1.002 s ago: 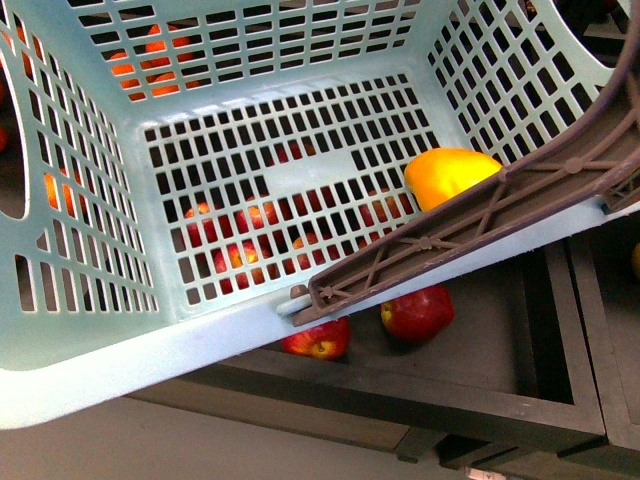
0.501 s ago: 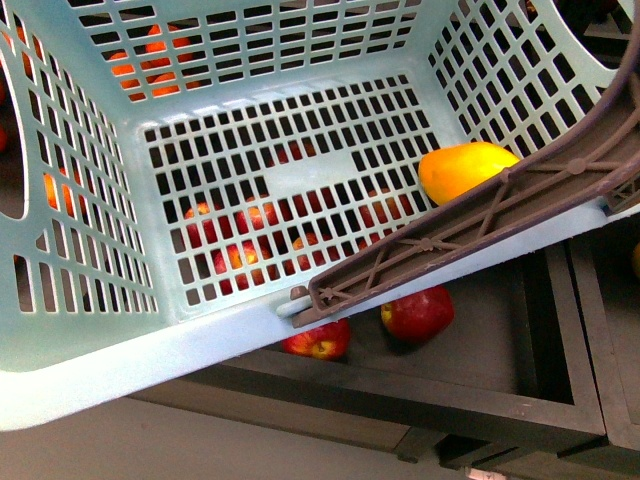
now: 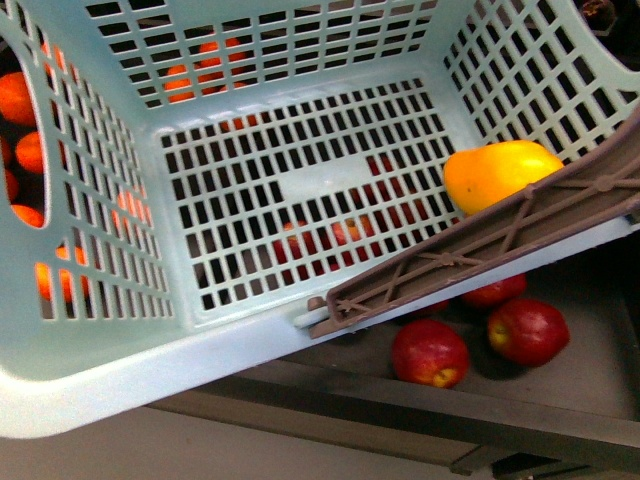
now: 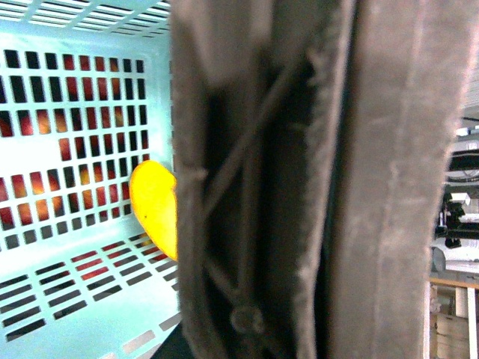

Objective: Pick mango and avocado into basket

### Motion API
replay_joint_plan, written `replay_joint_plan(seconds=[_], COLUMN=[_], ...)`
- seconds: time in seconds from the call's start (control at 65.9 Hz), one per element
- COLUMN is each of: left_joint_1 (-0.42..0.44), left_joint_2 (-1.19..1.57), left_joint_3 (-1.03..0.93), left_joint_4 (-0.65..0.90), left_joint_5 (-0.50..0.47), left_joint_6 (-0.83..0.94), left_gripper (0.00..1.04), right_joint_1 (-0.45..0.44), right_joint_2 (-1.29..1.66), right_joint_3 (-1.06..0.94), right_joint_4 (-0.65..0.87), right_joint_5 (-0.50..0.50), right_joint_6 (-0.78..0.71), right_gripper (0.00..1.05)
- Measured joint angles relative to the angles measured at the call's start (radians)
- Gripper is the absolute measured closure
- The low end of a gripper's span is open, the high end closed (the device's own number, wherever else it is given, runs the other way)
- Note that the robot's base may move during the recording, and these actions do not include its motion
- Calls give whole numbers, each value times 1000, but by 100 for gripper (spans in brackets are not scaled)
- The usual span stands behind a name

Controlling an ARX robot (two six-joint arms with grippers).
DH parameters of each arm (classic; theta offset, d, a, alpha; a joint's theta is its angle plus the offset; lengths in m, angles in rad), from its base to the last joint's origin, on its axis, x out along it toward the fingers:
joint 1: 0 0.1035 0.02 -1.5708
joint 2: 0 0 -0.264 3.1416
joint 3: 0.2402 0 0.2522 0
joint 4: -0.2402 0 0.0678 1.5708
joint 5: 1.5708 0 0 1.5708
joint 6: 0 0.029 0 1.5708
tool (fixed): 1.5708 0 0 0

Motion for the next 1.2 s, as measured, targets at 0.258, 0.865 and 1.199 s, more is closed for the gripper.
replay_joint_plan(seconds=[0.258,0.865,1.199], left_joint_1=[7,7,7], left_joint_2=[2,2,2], left_joint_3=[1,1,2], left_joint_4=[0,0,0], left_joint_5=[-7,-3,0], left_joint_6=[8,7,7], left_gripper=[91,91,91], right_joint_1=[0,-1,-1], right_joint_2=[0,-1,0], right_joint_3=[-1,-1,-1], right_joint_4=[-2,-2,-2], right_joint_5=[-2,-3,-4], right_joint_6=[0,0,0], right_gripper=[9,9,9])
